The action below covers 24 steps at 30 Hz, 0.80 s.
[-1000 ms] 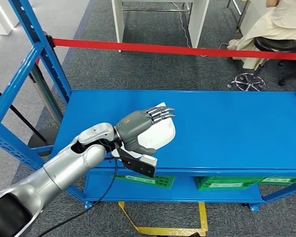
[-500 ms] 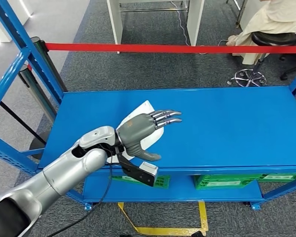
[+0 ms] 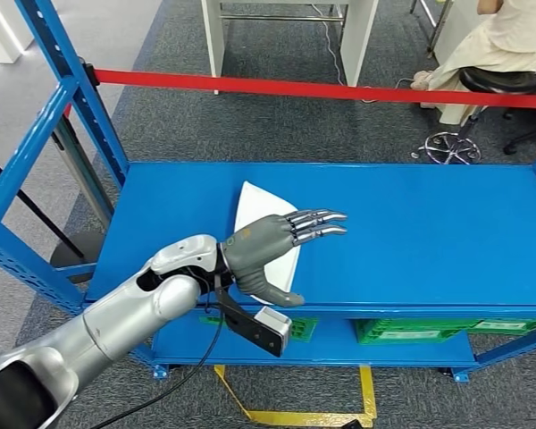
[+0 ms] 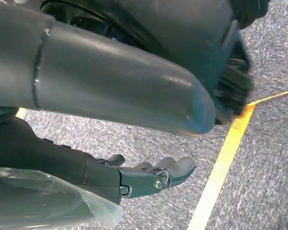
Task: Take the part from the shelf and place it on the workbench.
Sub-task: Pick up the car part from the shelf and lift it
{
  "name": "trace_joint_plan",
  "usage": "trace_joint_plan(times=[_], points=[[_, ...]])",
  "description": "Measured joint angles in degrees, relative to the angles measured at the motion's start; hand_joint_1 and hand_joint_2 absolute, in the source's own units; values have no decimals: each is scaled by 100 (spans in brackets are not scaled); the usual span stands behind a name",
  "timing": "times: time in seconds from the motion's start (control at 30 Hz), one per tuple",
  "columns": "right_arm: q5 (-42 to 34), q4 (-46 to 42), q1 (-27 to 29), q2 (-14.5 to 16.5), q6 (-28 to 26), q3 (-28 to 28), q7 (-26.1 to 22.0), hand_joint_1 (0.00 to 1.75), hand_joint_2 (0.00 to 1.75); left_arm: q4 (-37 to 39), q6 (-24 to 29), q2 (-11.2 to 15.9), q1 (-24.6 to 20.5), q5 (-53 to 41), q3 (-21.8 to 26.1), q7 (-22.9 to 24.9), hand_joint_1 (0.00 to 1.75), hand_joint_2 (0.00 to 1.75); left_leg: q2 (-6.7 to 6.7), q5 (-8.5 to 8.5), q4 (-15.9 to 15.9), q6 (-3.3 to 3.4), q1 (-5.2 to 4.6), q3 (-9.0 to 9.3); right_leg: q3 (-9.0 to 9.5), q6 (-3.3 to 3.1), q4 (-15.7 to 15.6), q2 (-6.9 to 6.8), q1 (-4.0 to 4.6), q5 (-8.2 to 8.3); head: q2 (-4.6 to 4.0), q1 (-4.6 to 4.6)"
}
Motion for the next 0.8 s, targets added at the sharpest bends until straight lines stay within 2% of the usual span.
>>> trace_joint_plan(times=[0.03,0.1,0.13,0.17,0.2,0.27,0.33,0.37,0.43,0.47,0.5,0.53,0.57,0.6,0.67,0.7,0.8], points=[[1,0,1,0,0,-2,2,0,0,-18,5,-1,7,-5,-17,11,0,175,-2,0,2,0,-2,2,40,1,-105,-1,0,124,0,1],[1,0,-5,0,0,-7,2,0,0,-56,40,-2,5,-61,-32,72,0,175,-6,-4,9,-9,-2,7,364,-7,-802,-7,-3,503,-1,0],[2,0,-13,0,1,-10,1,0,0,-69,75,-1,-5,-115,-33,125,0,175,-9,-10,27,-25,-14,-2,549,-18,-1161,-7,0,626,-1,2],[3,1,-19,0,3,-14,-1,0,0,-75,119,3,-16,-183,-33,188,0,175,-11,-10,40,-47,-25,-14,672,-35,-1396,-5,3,686,0,-2],[6,1,-22,0,5,-19,-4,0,0,-73,171,12,-25,-268,-32,260,0,175,-12,-7,49,-72,-35,-25,731,-55,-1501,1,11,686,1,-4],[9,1,-13,1,8,-34,-9,0,0,-26,266,32,-48,-478,-31,421,0,175,-11,2,55,-117,-36,-35,747,-112,-1515,14,17,698,1,-6],[16,0,-9,1,10,-46,-13,0,0,115,352,56,-95,-723,-26,549,0,175,-6,-100,180,-176,-21,-80,753,-173,-1528,13,6,719,-1,-17],[23,0,-14,1,14,-49,-15,0,0,223,401,67,-121,-843,-23,586,0,175,-3,-233,388,-212,-12,-165,756,-202,-1535,9,-3,727,-1,-24],[41,0,-18,0,25,-50,-18,0,0,488,520,85,-146,-1090,-23,639,0,175,1,-587,1092,-271,8,-458,756,-233,-1535,7,-4,728,0,-39],[51,0,-15,0,32,-50,-18,0,0,632,579,90,-143,-1212,-25,668,0,175,1,-712,1427,-285,17,-602,756,-237,-1535,7,-3,728,0,-37],[57,0,-10,0,37,-51,-18,0,0,775,632,93,-136,-1321,-26,696,0,175,1,-742,1610,-288,23,-678,756,-238,-1534,8,-3,728,0,-39],[64,0,-7,0,42,-51,-18,0,0,909,674,94,-131,-1407,-24,717,0,175,1,-665,1581,-281,27,-660,758,-238,-1533,11,-3,727,0,-39],[71,0,-6,0,45,-52,-18,0,0,1030,699,90,-129,-1453,-15,725,0,175,1,-494,1333,-265,29,-541,762,-237,-1533,15,-3,727,-1,-39],[76,0,-7,0,48,-52,-18,0,0,1144,712,84,-131,-1472,2,720,0,175,1,-287,942,-240,28,-357,768,-235,-1533,18,-3,726,-1,-39],[86,0,-15,0,54,-54,-18,0,0,1342,708,66,-148,-1474,34,706,0,175,-1,-58,267,-196,9,-38,759,-211,-1529,19,14,724,-1,-37],[90,0,-17,0,56,-54,-18,0,0,1429,695,57,-158,-1473,43,702,0,175,-4,-41,104,-181,-1,30,747,-190,-1529,17,20,727,-1,-33],[101,1,-20,0,59,-54,-18,0,0,1633,590,36,-178,-1443,51,683,0,175,-9,-51,19,-122,-2,44,724,-105,-1538,9,18,724,0,-30]])
